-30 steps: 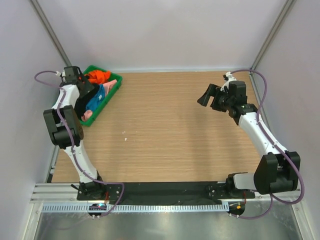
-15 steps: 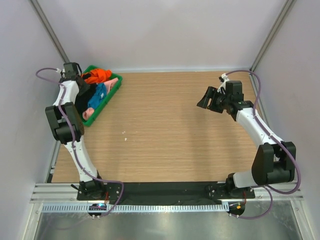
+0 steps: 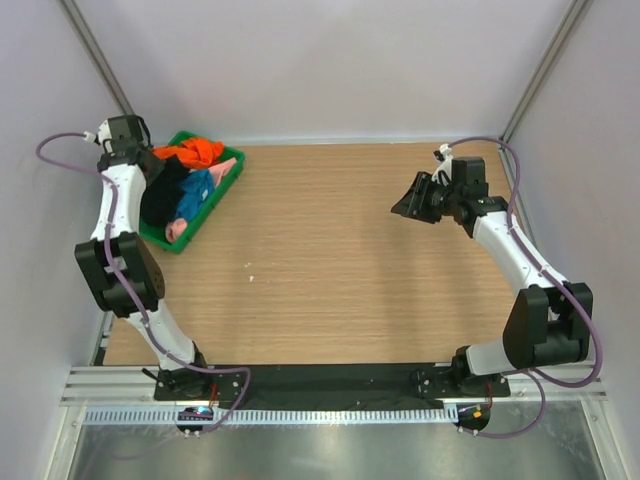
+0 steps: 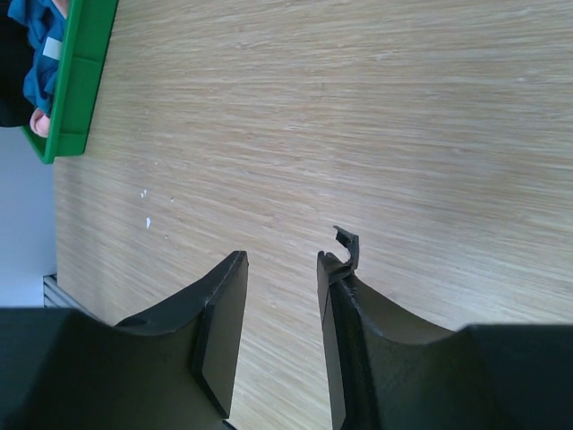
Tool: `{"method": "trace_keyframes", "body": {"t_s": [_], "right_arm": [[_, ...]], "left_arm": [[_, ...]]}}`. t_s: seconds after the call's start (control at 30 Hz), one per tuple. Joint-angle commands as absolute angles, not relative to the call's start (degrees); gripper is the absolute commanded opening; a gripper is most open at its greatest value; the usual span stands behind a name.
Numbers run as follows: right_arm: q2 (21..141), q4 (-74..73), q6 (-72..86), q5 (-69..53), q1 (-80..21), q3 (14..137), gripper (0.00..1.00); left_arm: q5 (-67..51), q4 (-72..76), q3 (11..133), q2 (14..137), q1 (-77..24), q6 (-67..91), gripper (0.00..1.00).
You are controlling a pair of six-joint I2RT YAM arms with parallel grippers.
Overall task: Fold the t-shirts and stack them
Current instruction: Grab the tshirt from the pile, then move the tshirt to the center of the board
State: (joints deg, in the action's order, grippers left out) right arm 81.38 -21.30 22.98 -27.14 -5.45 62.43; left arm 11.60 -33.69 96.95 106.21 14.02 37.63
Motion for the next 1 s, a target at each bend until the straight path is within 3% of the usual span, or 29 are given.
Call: {"method": "trace_keyframes", "body": {"t_s": [0.0,0.3,0.7,0.97], "right_arm": [[80.16,-23.20,24.00,-29.71,-6.42,65.83,0.44],[77.78,-25.40,23.82,-29.27,-8.44,66.27,0.44],[76.99,-27.24,23.12,-29.62,-9.05,66.80,0.43],[75.94,-29.35,22.33,-29.18,-9.58,67.41,0.44]], "left_arm": [[14.33,-35.42,98.52,98.72,14.24,40.69,0.00],[14.85,-37.88,102.74,93.34,14.24,44.91,0.00],[17.40,-40.95,118.82,90.70,14.33,48.25,0.00],[14.78,-36.66,122.60,87.28,14.24,51.24,0.00]]}}
